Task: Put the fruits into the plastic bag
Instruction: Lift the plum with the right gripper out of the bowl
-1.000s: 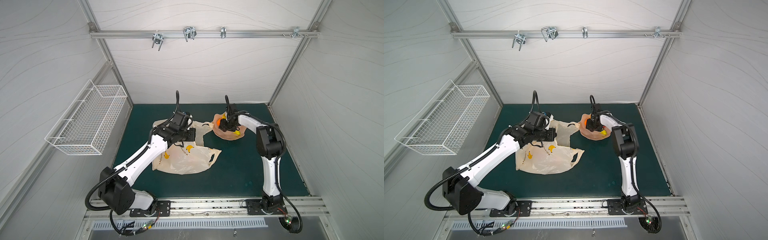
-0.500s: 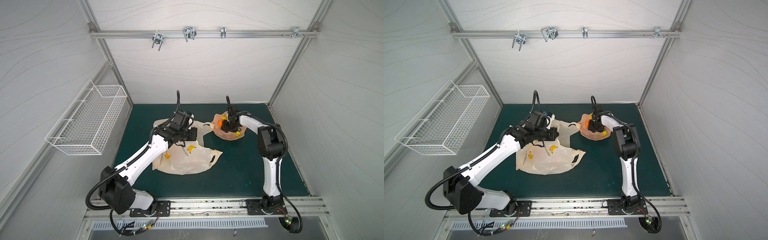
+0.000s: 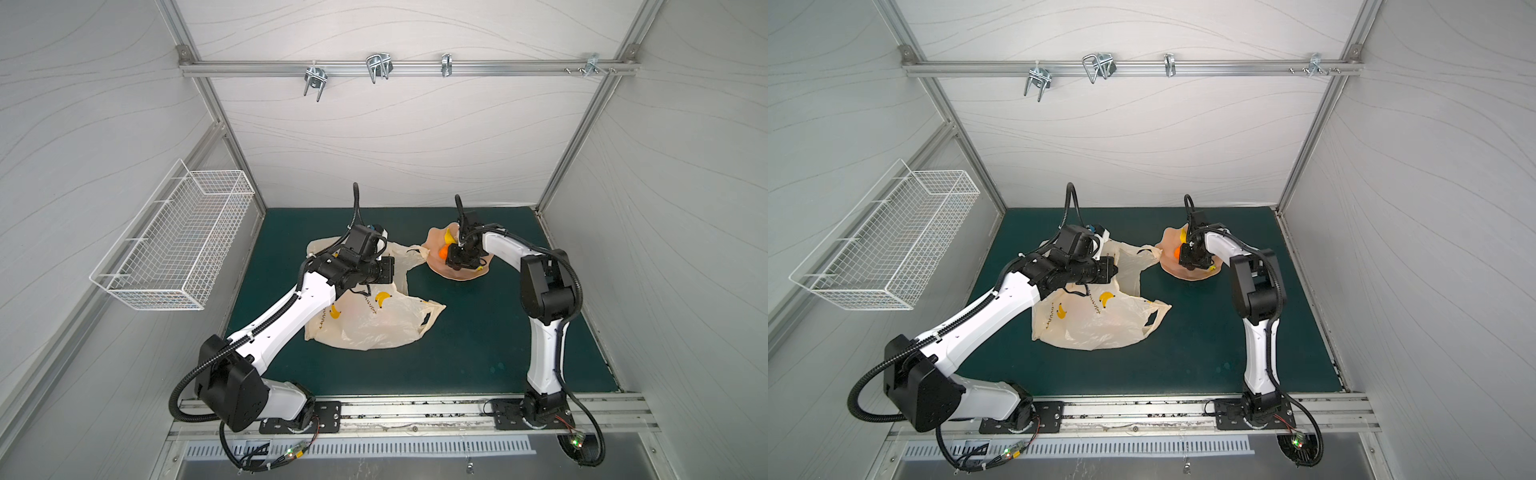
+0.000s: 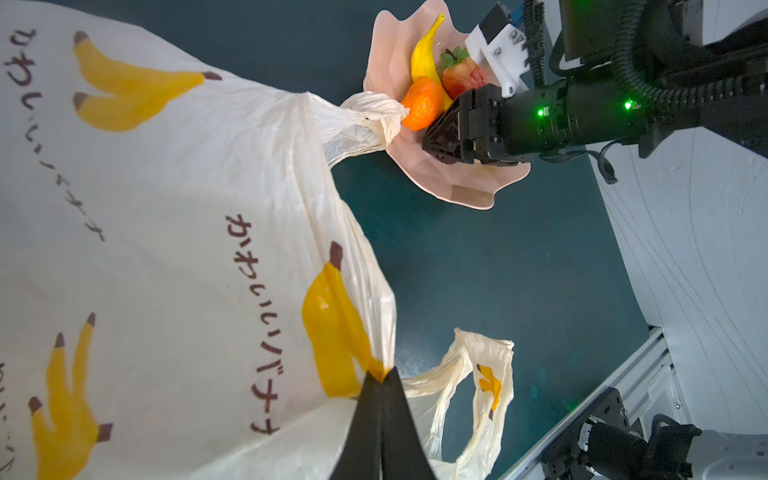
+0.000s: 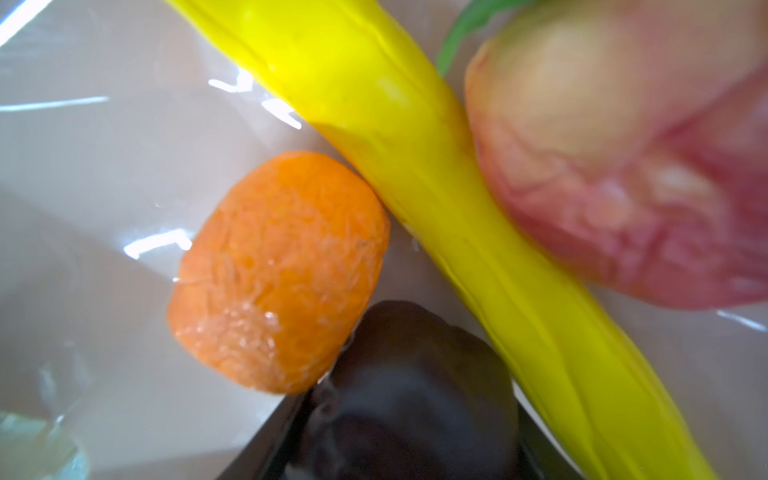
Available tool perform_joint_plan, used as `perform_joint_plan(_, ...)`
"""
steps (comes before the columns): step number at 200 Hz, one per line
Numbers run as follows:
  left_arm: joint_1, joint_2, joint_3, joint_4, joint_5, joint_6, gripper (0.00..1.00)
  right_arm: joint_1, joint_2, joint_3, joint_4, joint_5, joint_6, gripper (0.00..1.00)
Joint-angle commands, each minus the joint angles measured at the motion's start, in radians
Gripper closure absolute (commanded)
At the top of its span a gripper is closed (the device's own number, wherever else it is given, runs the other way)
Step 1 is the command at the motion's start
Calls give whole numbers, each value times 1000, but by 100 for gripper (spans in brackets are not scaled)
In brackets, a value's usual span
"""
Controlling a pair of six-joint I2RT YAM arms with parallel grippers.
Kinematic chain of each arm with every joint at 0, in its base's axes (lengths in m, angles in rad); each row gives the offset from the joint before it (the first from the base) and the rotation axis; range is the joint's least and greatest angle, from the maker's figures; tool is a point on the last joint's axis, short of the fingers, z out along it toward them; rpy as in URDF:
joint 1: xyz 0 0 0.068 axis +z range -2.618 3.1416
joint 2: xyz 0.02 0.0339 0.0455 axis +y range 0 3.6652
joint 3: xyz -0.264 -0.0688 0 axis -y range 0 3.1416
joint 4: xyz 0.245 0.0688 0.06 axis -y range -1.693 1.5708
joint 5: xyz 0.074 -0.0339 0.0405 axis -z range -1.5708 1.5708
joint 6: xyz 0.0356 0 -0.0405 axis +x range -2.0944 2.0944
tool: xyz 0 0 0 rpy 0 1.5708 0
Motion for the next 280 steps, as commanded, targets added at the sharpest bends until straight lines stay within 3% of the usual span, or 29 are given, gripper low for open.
perform_joint_plan(1,-4,-27,4,41,-17,-8,100,-5,-84,-19,-40,-7,-2,50)
perform_joint_plan(110,-10,-27,9,36,-11,12,100,-10,-224,-3,-109,-72,13,51)
perform_joint_plan(218,-9,1,37,36,6,25,100,-75,-359,-67,-49,-378,141,53)
perform_joint_plan(280,-9,6,44,29,10,28,100,-132,-395,-197,113,-584,284,55)
